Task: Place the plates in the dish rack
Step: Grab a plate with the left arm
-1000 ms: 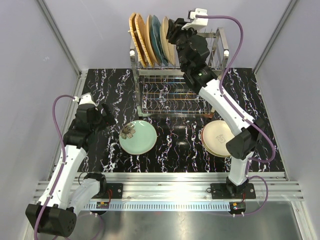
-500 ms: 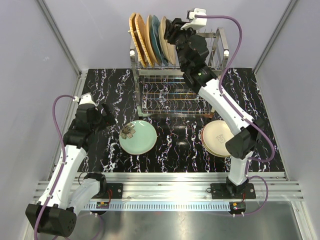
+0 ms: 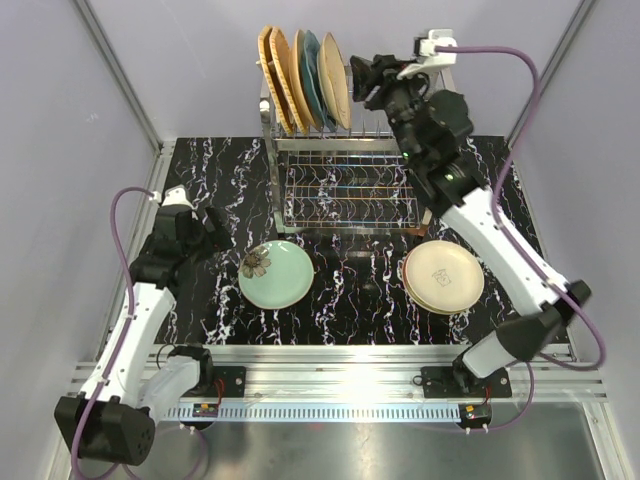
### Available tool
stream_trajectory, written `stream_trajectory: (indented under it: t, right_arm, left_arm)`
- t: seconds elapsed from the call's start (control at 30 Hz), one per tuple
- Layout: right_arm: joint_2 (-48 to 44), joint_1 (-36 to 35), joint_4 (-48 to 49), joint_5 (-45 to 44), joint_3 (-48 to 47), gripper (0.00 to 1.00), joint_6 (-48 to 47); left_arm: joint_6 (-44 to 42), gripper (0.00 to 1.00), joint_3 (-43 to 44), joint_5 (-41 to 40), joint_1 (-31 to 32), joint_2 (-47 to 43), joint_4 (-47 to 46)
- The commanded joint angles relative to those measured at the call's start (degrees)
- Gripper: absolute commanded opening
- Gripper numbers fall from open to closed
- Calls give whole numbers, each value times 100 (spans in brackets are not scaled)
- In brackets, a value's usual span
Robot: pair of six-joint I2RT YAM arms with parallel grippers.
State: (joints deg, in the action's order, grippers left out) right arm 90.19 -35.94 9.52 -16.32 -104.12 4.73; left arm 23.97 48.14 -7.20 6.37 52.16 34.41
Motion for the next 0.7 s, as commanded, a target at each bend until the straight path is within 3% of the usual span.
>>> stream_trajectory:
  t: [0.0,0.13,0.33,0.5,0.67]
  right_arm:
    - [-1044,26,-204,690,680,54,-60]
    - [-1977,17,-363,1611,1857,53,-25]
    - [-3182,8,-574,1939,3710,55,-52]
    - [-3894,0,-591,2203,4592,55,282]
    - [-4202,0,-670,2352,5312,55,423]
  left_arm:
    - [-85,99,46,227,-66,127,-181]
    - [-129,99,116,623,-75,382,-137]
    - [55,99,187,1141,-83,786,-120]
    - [458,99,205,1573,-92,1041,-93]
    - [1267,99,-559,1476,-83,919,-435]
